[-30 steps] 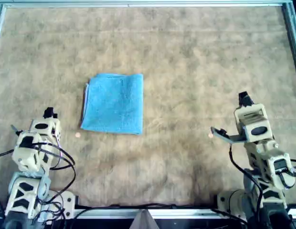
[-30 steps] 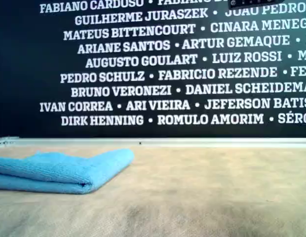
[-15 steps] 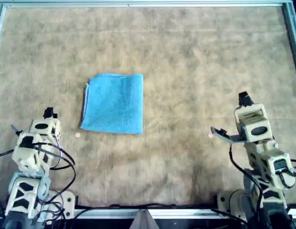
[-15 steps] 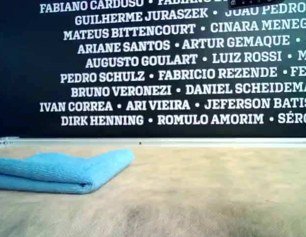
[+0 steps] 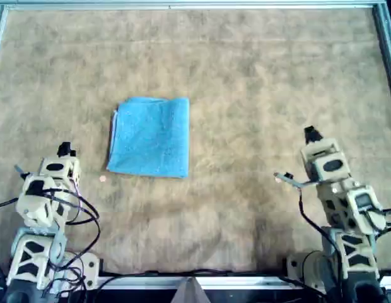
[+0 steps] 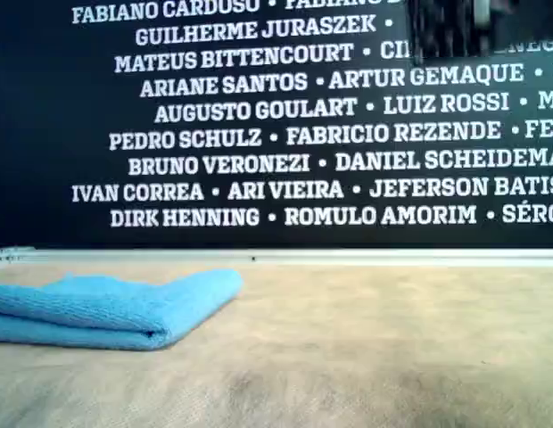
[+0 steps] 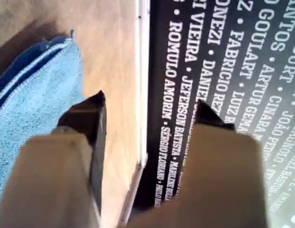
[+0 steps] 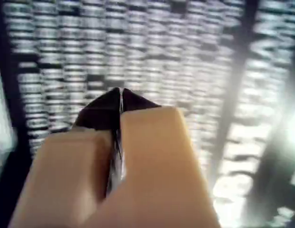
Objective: Fold a cloth
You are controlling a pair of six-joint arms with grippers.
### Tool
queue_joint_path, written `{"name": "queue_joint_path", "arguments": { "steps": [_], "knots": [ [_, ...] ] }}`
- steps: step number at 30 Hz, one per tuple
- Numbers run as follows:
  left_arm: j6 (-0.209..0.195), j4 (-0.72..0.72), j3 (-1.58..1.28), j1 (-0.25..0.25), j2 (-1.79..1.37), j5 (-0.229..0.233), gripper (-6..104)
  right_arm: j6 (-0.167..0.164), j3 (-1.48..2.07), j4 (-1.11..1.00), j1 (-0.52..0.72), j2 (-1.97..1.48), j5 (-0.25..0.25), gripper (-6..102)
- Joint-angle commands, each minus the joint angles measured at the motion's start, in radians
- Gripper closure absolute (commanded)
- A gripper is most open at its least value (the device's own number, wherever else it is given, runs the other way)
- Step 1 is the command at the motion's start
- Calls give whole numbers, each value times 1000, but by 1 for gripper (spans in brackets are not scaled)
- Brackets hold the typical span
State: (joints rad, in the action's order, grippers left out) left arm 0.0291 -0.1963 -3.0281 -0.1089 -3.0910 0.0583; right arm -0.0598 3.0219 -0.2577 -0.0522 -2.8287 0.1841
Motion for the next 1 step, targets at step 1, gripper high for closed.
{"name": "queue_joint_path", "arguments": {
  "steps": [1],
  "knots": [
    [-5,5,20,20,-17,3,32,8,15,385,9,-170,-5,96]
  ]
}}
